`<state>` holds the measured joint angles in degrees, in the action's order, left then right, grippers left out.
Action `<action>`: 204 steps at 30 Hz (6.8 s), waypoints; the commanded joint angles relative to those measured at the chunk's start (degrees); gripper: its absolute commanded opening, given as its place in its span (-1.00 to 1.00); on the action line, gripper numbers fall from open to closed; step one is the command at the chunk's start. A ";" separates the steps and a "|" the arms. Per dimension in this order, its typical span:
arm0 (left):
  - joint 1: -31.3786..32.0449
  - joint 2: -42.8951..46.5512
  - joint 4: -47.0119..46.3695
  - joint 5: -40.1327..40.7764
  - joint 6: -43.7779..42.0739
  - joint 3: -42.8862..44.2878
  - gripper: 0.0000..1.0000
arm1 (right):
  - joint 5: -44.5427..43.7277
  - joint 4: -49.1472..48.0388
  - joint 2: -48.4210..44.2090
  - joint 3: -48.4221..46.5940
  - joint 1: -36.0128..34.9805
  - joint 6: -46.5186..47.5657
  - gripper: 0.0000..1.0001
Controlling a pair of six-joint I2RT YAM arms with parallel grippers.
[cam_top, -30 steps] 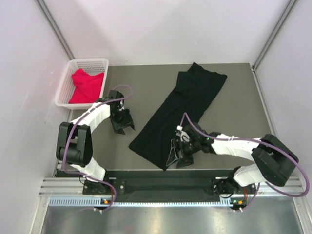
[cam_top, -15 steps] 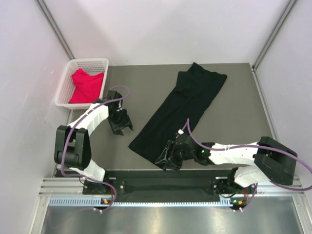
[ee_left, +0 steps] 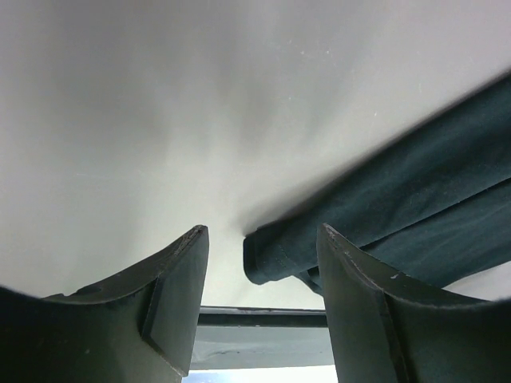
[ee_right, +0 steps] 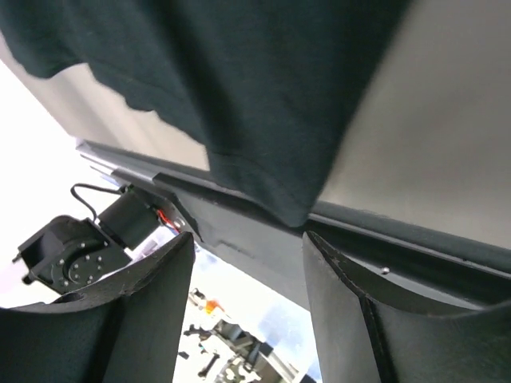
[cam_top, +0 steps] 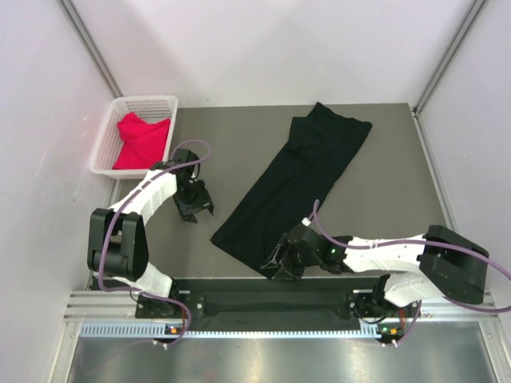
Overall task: Fold and stack the t-shirts
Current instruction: Fold the tshirt
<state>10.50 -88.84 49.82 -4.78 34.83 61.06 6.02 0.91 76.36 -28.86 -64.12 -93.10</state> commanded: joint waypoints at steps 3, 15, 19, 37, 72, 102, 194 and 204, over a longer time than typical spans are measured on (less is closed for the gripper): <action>-0.22 2.18 1.59 0.03 0.59 1.08 0.22 | -1.80 -0.47 0.63 1.44 -1.18 -3.67 0.13; -0.13 2.88 2.91 0.29 -0.11 1.87 0.21 | -2.85 -3.72 5.38 1.44 -1.19 -7.26 -0.09; -0.22 3.41 3.09 0.38 -0.38 2.14 0.21 | -2.95 -5.48 5.82 2.23 -1.19 -8.94 -0.28; -0.22 5.69 2.12 -6.72 -3.36 0.73 0.32 | 2.32 -1.44 -2.07 4.87 0.04 -4.91 -1.00; 20.52 1.75 -16.59 -1.65 1.30 10.03 0.40 | 3.73 37.85 -13.99 -10.49 33.86 52.47 0.24; 18.59 -27.36 -52.71 -1.02 0.41 23.24 0.28 | 3.90 8.41 51.23 -73.43 72.03 65.42 0.46; 4.44 5.61 -30.84 -7.70 5.78 -5.42 0.21 | -14.63 33.98 76.48 -112.55 39.86 74.03 -0.43; 4.09 4.38 -31.45 -8.76 6.74 -5.16 0.21 | -17.01 31.27 74.73 -111.68 40.04 74.38 -0.81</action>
<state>14.92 -85.12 20.99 -12.56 40.84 55.79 -9.39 32.21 151.81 -139.22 -22.94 -18.65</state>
